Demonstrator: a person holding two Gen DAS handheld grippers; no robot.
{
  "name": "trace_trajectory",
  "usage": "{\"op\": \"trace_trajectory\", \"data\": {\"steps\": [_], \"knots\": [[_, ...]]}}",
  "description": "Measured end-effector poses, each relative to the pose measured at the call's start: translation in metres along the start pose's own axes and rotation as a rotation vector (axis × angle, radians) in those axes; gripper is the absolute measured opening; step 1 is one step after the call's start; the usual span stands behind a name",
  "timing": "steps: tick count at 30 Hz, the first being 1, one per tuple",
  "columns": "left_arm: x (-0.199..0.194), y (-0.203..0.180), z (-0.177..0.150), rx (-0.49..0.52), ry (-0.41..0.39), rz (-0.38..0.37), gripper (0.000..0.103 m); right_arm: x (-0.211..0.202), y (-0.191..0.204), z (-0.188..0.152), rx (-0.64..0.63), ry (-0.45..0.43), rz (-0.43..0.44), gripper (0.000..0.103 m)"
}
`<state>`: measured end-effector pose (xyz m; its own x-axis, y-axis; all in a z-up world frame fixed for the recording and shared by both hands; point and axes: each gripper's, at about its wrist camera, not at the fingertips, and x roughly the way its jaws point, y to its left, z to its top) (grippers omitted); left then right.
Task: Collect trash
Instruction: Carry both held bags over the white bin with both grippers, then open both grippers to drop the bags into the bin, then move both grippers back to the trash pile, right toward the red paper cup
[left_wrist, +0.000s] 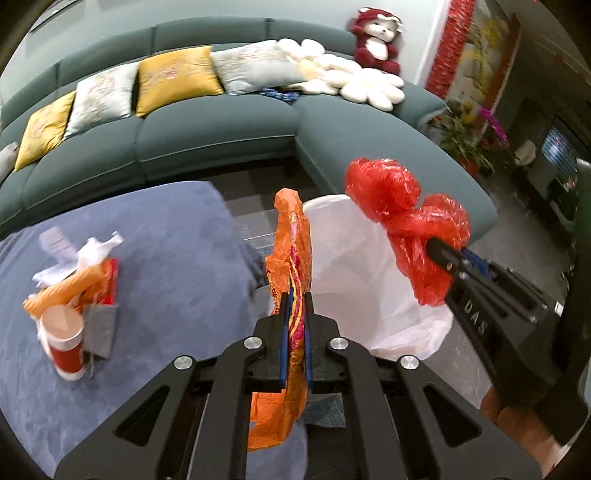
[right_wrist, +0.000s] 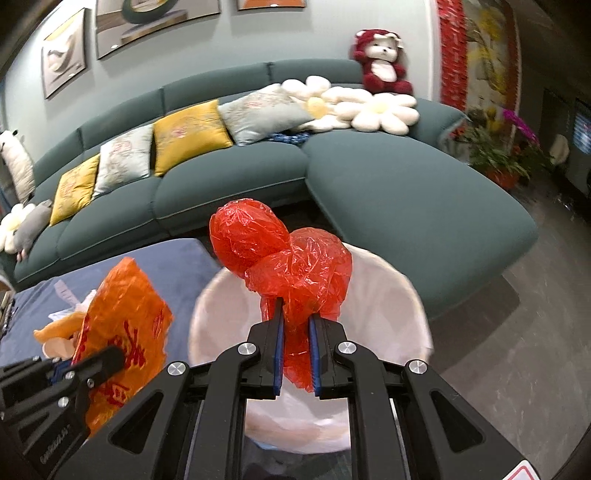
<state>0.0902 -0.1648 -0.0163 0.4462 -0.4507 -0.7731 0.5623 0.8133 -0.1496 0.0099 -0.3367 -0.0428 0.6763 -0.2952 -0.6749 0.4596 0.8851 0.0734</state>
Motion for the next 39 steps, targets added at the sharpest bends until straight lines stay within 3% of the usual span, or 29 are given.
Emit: {"op": "trace_trajectory", "data": {"steps": [13,14,16,17,18,21,31,39], "knots": [[0.042,-0.052,0.015,0.082,0.068,-0.091,0.008,0.011,-0.044,-0.012,0.072,0.029,-0.031,0.017],[0.043,-0.052,0.015,0.079,0.070,-0.092,0.009,0.011,-0.044,-0.012,0.074,0.030,-0.029,0.017],[0.046,-0.049,0.018,0.058,0.074,-0.096,0.026,0.012,-0.044,-0.011,0.078,0.028,-0.019,0.028],[0.045,-0.046,0.019,0.044,0.070,-0.089,0.040,0.011,-0.044,-0.010,0.080,0.023,-0.022,0.039],[0.044,-0.043,0.019,0.027,0.057,-0.068,0.047,0.009,-0.044,-0.009,0.081,0.013,-0.037,0.045],[0.040,-0.030,0.020,0.003,0.040,-0.043,0.060,0.004,-0.044,-0.008,0.090,-0.005,-0.033,0.054],[0.013,0.023,0.005,-0.100,0.017,0.056,0.066,-0.011,-0.013,-0.007,0.056,-0.016,0.011,0.061],[-0.020,0.094,-0.014,-0.223,-0.007,0.167,0.076,-0.023,0.050,-0.008,-0.023,-0.010,0.101,0.061]]}}
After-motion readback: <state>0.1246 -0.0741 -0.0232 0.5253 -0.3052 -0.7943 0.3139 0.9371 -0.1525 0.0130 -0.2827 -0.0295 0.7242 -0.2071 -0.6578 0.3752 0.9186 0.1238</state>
